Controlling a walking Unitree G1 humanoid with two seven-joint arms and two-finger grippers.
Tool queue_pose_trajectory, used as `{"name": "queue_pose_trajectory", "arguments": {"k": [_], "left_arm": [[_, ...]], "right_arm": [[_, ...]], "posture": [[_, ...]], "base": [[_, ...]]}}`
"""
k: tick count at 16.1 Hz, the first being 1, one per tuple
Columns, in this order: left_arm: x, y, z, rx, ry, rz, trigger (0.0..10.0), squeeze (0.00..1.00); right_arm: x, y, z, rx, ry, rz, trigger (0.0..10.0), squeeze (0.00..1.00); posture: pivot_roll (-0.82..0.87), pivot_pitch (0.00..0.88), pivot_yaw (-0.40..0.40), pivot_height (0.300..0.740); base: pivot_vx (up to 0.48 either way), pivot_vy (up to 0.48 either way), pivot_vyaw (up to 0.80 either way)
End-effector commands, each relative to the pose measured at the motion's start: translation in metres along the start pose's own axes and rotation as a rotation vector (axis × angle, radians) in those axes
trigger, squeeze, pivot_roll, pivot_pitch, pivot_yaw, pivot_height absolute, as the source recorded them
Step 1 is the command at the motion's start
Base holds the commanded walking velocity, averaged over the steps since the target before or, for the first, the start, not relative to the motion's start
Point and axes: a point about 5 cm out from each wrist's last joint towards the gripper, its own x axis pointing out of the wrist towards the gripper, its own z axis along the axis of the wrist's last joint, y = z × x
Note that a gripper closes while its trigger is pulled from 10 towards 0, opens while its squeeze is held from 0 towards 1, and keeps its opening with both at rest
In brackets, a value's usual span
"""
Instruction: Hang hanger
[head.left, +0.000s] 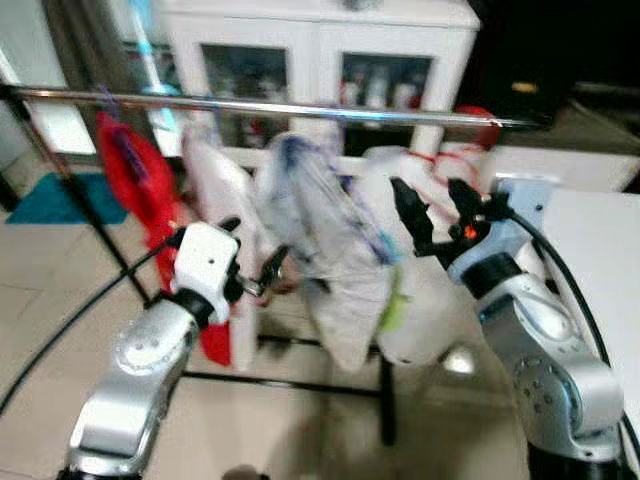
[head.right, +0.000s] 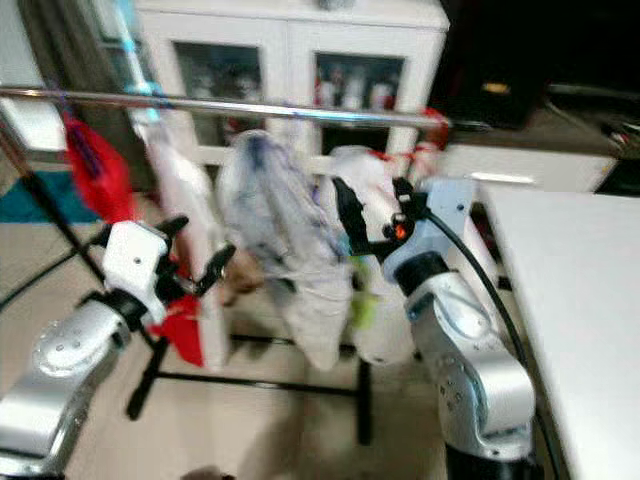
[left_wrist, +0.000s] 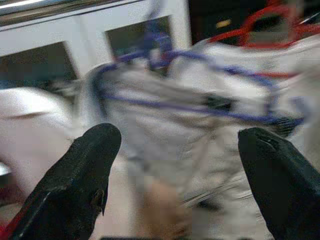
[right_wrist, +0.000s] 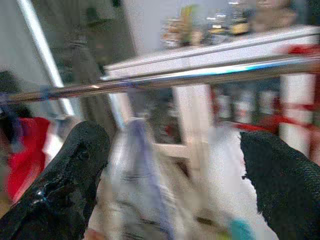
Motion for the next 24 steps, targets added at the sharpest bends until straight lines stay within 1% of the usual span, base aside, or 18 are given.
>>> {"name": "queue_pose_trajectory", "arguments": {"k": [1, 3, 8, 15, 23, 24], "left_arm": [[-0.002, 0.005, 0.001, 0.0, 0.006, 0.01, 10.0, 0.0], [-0.002, 0.004, 0.0, -0.035, 0.002, 0.003, 10.0, 0.0], [-0.002, 0.006, 0.001, -0.027, 0.003, -0.01, 10.0, 0.0], [-0.005, 0.012, 0.0, -0.031, 0.016, -0.001, 10.0, 0.0], [-0.006, 0.013, -0.001, -0.037, 0.026, 0.003, 10.0, 0.0], [-0.006, 0.013, -0.001, -0.039, 0.025, 0.008, 10.0, 0.0]], "right_arm": [[0.0, 0.0, 0.001, -0.003, -0.009, -0.001, 10.0, 0.0], [-0.001, 0.0, -0.002, -0.003, 0.001, 0.001, 10.0, 0.0], [-0.002, 0.002, -0.007, 0.018, 0.004, -0.02, 10.0, 0.0], [-0.002, 0.004, -0.01, 0.014, -0.004, -0.04, 10.0, 0.0], [-0.001, 0.006, -0.011, 0.013, -0.004, -0.037, 10.0, 0.0], [-0.001, 0.006, -0.012, 0.014, 0.0, -0.038, 10.0, 0.0]], "posture": [[0.0, 0.032, 0.024, 0.74], [0.0, 0.03, 0.025, 0.74], [0.0, 0.02, 0.036, 0.74], [0.01, 0.02, 0.039, 0.74], [0.01, 0.03, 0.033, 0.74], [0.01, 0.033, 0.034, 0.74]], "base": [[0.0, 0.0, 0.0], [0.0, 0.0, 0.0], [0.0, 0.415, 0.0], [0.0, 0.425, 0.0], [0.0, 0.425, 0.0], [0.0, 0.0, 0.0]]}}
